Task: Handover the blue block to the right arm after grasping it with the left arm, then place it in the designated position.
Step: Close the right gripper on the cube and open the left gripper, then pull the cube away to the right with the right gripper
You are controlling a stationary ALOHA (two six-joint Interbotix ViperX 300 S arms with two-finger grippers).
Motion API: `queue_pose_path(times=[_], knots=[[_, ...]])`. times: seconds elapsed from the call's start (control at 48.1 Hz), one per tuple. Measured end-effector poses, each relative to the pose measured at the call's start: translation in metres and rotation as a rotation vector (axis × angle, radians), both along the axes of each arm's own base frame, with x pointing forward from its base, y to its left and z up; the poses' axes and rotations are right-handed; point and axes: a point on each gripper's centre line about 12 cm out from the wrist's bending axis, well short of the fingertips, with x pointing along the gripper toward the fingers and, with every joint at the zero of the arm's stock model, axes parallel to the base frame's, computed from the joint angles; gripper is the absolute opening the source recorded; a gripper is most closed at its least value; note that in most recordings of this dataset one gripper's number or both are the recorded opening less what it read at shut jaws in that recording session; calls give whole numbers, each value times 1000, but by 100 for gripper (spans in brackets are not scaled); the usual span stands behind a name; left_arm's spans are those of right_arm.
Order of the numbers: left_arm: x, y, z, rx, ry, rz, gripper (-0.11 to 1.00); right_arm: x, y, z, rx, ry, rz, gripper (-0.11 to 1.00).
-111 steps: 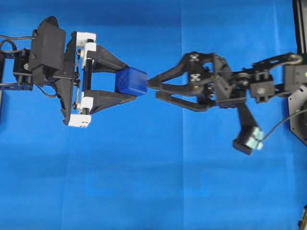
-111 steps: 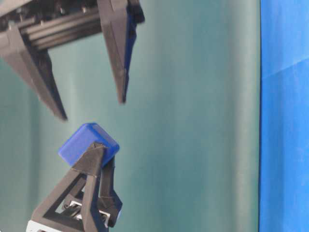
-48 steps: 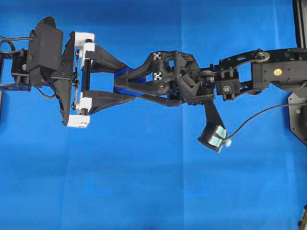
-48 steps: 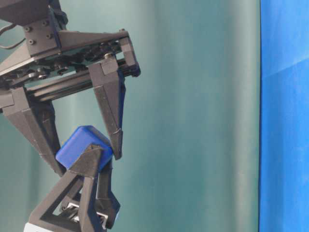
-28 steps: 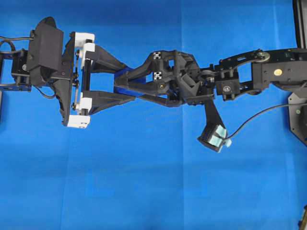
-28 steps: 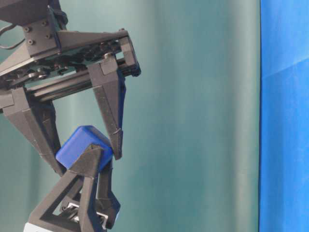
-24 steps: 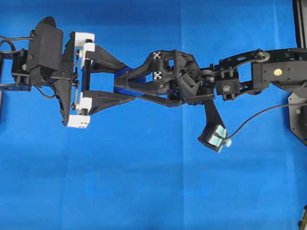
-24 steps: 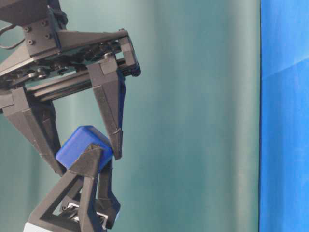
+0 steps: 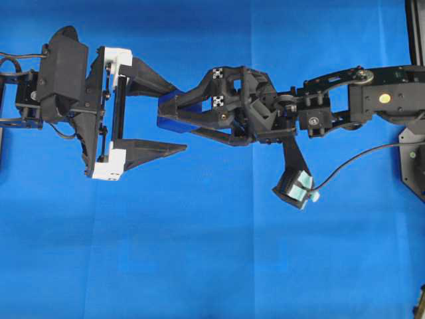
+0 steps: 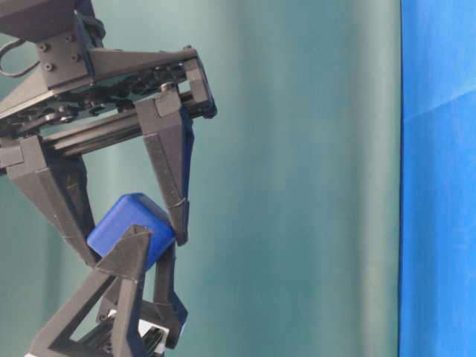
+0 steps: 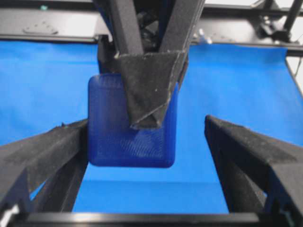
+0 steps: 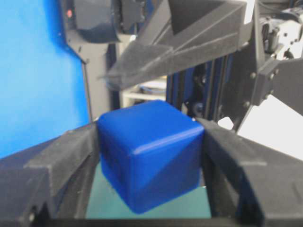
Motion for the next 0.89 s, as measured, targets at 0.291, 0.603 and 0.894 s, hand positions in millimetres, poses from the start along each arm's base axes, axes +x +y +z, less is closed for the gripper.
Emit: queue_pose_path(times=[0.291,0.603,0.894], knots=[[-21,0,5,1,-25,0,92,-23,3,0,0,1,7,48],[-48,1,8,0,-52,0,92,-69,4,7,-4,-18,-10,48],[-50,2,8,0,-55,1,92,-79,3,12,8,-29,-22,48]])
